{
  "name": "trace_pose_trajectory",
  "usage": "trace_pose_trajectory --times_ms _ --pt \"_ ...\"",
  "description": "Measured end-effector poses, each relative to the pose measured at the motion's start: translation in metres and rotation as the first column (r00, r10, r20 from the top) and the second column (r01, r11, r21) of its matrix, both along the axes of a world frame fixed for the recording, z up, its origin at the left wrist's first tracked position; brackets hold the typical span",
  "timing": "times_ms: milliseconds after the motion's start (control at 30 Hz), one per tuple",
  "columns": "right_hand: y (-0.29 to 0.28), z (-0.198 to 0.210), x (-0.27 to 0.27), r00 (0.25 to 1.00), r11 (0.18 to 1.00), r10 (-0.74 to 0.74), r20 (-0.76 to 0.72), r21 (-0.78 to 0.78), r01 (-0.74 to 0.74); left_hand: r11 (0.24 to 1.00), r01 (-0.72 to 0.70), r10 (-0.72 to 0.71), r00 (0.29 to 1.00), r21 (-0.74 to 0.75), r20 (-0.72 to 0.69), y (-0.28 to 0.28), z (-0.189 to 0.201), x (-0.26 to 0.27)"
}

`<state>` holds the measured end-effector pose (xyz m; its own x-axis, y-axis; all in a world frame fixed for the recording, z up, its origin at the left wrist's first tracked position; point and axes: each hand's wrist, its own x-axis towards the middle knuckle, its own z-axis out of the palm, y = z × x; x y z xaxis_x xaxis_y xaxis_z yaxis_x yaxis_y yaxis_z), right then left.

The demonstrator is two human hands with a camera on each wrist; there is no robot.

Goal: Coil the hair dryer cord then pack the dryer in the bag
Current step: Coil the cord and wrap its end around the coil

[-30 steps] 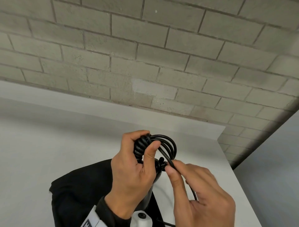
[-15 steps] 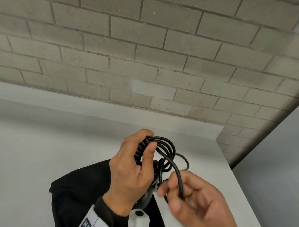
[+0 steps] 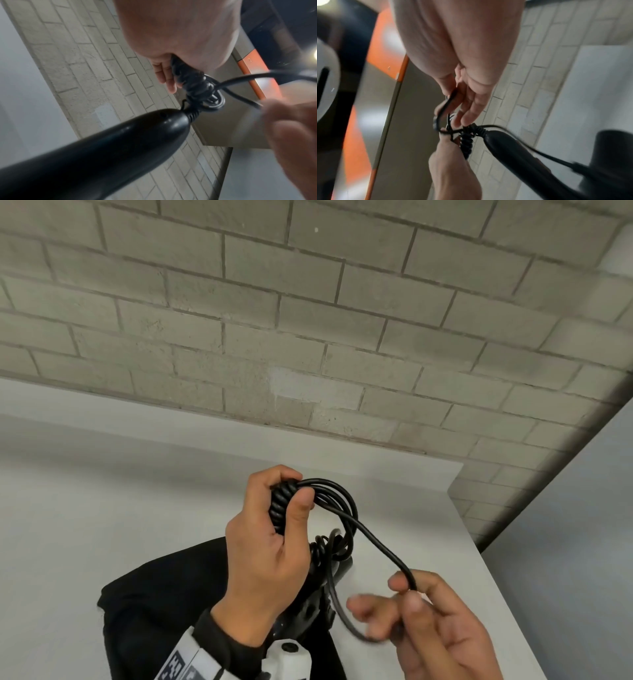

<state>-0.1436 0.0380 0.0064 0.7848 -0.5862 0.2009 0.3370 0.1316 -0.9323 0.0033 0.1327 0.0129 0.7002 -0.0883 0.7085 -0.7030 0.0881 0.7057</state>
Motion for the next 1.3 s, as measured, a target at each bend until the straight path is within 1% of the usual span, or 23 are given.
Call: trace_pose_trajectory --times_ms 67,133,233,267,300,333,367,400,433,467,533,633,733,867,933,967,1000,1033,1100,1167,1200,1233,1300 --pt "-0.010 -0.008 -0.006 0.993 0.987 0.119 -0.005 0.107 -0.118 1.000 0.007 -0.007 1.000 -0.008 -0.016 0.001 0.000 0.001" --pt "-0.015 -0.021 -0.012 0.973 0.969 0.229 0.006 0.089 -0.229 1.000 0.015 -0.016 1.000 -0.016 -0.016 0.002 0.000 0.002" --pt "-0.021 -0.042 -0.016 0.964 0.976 0.212 -0.161 -0.021 -0.218 0.999 0.020 -0.020 0.999 -0.028 -0.026 0.003 0.000 0.002" --pt "-0.024 -0.049 -0.013 0.951 0.966 0.257 -0.172 0.011 -0.259 0.999 0.020 -0.021 0.999 -0.031 -0.034 0.003 0.000 0.002" --pt "-0.029 -0.055 -0.009 0.934 0.939 0.345 -0.092 0.053 -0.341 0.999 0.026 -0.028 0.999 -0.032 -0.043 0.002 -0.001 0.002" --pt "-0.029 -0.051 -0.003 0.926 0.921 0.371 0.060 0.101 -0.376 0.999 0.034 -0.035 0.998 -0.031 -0.047 0.002 -0.002 0.002" --pt "-0.025 -0.043 -0.005 0.951 0.946 0.289 0.108 0.122 -0.301 0.999 0.043 -0.044 0.998 -0.029 -0.047 0.001 -0.002 0.001" --pt "-0.025 -0.046 -0.007 0.980 0.938 0.150 0.133 0.294 -0.184 0.998 0.053 -0.054 0.997 -0.025 -0.047 0.000 -0.002 0.000" --pt "-0.025 -0.049 -0.009 0.977 0.892 0.145 0.155 0.406 -0.197 0.998 0.062 -0.063 0.997 -0.022 -0.050 -0.001 -0.003 0.000" --pt "-0.027 -0.053 -0.009 0.964 0.880 0.185 0.191 0.405 -0.249 0.997 0.068 -0.069 0.996 -0.022 -0.054 -0.001 -0.003 -0.001" --pt "-0.028 -0.055 -0.011 0.963 0.915 0.200 0.181 0.317 -0.250 0.997 0.068 -0.069 0.996 -0.026 -0.063 -0.002 -0.003 -0.001" --pt "-0.030 -0.061 -0.017 0.967 0.873 0.103 0.232 0.445 -0.199 0.998 0.057 -0.059 0.996 -0.031 -0.070 0.000 -0.003 0.001" --pt "-0.037 -0.066 -0.020 0.970 0.876 0.028 0.242 0.461 -0.140 0.999 0.036 -0.039 0.997 -0.039 -0.067 0.002 -0.002 0.004" --pt "-0.061 -0.081 -0.029 0.985 0.857 0.001 0.171 0.508 -0.089 0.998 0.048 -0.052 0.995 -0.048 -0.080 0.003 -0.001 0.006" --pt "-0.060 -0.073 -0.031 0.994 0.838 -0.043 0.104 0.545 -0.021 0.997 0.064 -0.069 0.993 -0.051 -0.097 0.003 -0.001 0.005" --pt "-0.051 -0.062 -0.027 0.995 0.864 -0.072 0.063 0.503 0.031 0.996 0.074 -0.080 0.991 -0.055 -0.104 0.003 -0.001 0.005" --pt "-0.044 -0.054 -0.020 0.998 0.893 -0.040 0.045 0.450 0.016 0.994 0.091 -0.097 0.989 -0.062 -0.111 0.003 0.000 0.004" --pt "-0.034 -0.055 -0.018 0.996 0.864 0.049 0.073 0.498 -0.079 0.991 0.114 -0.123 0.985 -0.075 -0.120 0.003 0.000 0.004" --pt "-0.032 -0.043 -0.022 0.993 0.889 -0.073 -0.093 0.445 0.107 0.979 0.168 -0.183 0.973 -0.113 -0.140 0.002 0.001 0.002" --pt "-0.029 -0.035 -0.020 0.960 0.941 -0.232 -0.157 0.213 0.262 0.970 0.193 -0.215 0.965 -0.146 -0.154 0.000 0.001 -0.001" --pt "-0.027 -0.037 -0.018 0.921 0.928 -0.365 -0.133 0.028 0.372 0.969 0.194 -0.218 0.963 -0.155 -0.156 -0.001 0.002 -0.003" --pt "-0.025 -0.035 -0.014 0.867 0.866 -0.492 -0.081 -0.149 0.477 0.968 0.192 -0.217 0.964 -0.161 -0.155 -0.003 0.002 -0.005" --pt "-0.014 -0.027 -0.008 0.803 0.724 -0.590 0.080 -0.388 0.570 0.969 0.184 -0.210 0.966 -0.166 -0.150 -0.005 0.003 -0.008"
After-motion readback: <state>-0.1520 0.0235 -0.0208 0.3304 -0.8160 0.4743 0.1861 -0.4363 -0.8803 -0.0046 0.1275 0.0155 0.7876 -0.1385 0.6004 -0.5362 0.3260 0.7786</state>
